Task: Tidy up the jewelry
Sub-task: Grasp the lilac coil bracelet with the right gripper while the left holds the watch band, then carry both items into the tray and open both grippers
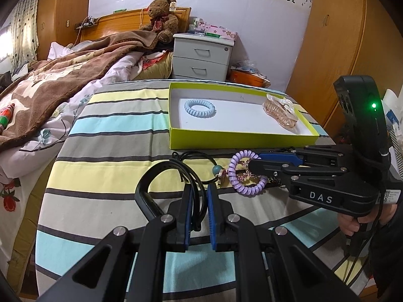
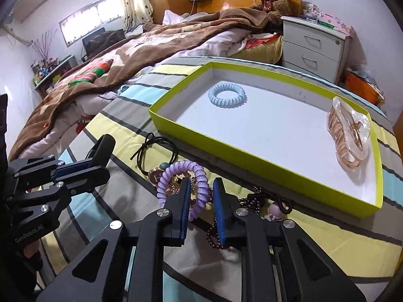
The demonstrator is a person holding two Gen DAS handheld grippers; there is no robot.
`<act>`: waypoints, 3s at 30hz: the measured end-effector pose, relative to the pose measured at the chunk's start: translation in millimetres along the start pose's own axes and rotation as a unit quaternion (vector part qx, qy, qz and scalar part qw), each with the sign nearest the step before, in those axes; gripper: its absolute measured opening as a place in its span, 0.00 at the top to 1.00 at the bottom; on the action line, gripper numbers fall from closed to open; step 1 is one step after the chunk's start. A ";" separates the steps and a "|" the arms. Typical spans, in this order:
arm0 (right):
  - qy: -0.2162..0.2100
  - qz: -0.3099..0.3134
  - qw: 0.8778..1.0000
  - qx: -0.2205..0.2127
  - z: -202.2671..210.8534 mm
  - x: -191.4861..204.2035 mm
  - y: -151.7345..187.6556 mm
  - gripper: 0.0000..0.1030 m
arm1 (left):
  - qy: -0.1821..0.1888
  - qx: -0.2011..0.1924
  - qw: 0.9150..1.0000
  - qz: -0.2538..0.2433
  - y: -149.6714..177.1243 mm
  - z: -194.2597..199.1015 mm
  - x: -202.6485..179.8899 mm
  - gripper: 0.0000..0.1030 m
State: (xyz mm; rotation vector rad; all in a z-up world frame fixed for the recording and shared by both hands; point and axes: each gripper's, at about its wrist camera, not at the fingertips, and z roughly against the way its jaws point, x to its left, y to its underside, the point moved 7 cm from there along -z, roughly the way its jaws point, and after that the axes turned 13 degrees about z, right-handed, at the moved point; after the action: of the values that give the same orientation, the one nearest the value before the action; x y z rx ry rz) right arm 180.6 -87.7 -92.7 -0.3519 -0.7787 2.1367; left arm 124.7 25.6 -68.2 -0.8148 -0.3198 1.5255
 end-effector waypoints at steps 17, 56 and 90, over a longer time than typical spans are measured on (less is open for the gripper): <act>0.000 -0.013 1.000 -0.010 21.4 6.0 16.3 0.90 | -0.001 -0.003 1.000 0.002 1.1 4.6 -1.6 0.88; 0.002 -0.014 1.000 -0.021 39.7 22.8 29.0 0.91 | -0.003 -0.006 1.000 0.000 2.6 8.8 -5.0 0.88; 0.100 -0.066 0.992 -0.032 50.1 -104.2 -64.5 0.91 | 0.007 -0.023 0.997 -0.074 -91.8 -21.3 -67.1 0.88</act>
State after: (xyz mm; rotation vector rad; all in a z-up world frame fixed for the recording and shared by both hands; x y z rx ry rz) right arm 260.7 -158.6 -14.6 -0.5249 -0.7352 1.9216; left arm 203.2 -30.5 -4.2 -0.8195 -0.3985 1.3780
